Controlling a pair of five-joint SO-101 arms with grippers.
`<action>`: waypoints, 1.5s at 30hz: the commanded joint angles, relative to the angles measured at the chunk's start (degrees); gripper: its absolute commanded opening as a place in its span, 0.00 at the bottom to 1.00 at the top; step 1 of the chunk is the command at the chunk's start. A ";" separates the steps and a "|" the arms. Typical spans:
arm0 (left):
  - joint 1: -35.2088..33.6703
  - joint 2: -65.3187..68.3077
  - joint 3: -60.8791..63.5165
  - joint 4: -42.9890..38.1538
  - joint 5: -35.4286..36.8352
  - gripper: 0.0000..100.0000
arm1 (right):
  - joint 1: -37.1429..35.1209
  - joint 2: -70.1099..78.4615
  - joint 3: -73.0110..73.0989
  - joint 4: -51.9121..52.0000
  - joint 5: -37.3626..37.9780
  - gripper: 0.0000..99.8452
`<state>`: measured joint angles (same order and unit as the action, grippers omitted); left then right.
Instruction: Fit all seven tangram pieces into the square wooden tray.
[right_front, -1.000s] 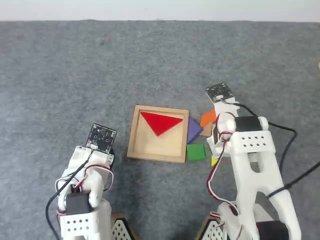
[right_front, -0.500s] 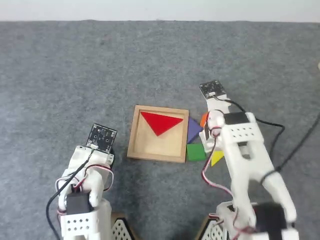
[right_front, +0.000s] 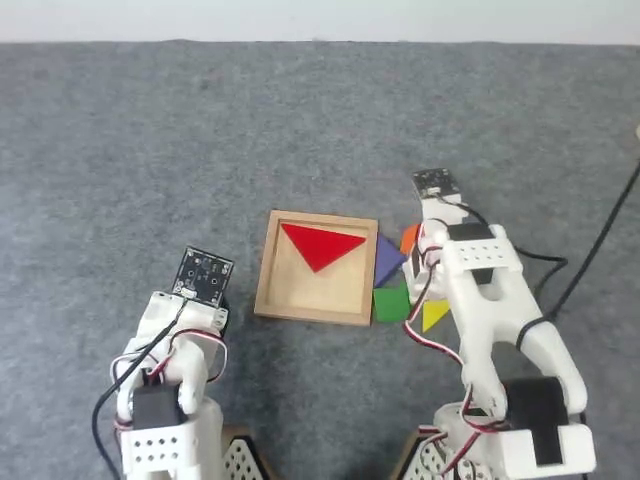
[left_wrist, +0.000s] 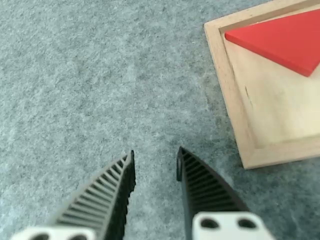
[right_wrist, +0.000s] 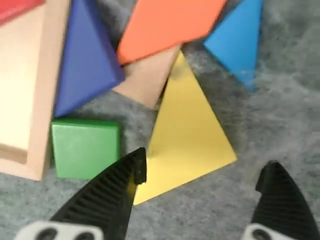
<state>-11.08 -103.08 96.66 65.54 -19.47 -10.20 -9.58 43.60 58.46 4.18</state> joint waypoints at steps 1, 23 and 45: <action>-0.26 -0.62 -0.22 -0.09 -0.53 0.13 | 0.57 -0.22 1.41 -3.03 0.00 0.32; -0.44 -0.62 -0.22 -0.09 -0.53 0.13 | 0.66 10.15 -5.63 -0.57 2.02 0.32; -0.44 -0.62 -0.22 -0.09 -0.53 0.13 | 0.22 9.27 -5.36 -0.13 5.01 0.06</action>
<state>-11.08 -103.08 96.66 65.54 -19.47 -9.67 0.62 39.03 57.85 10.51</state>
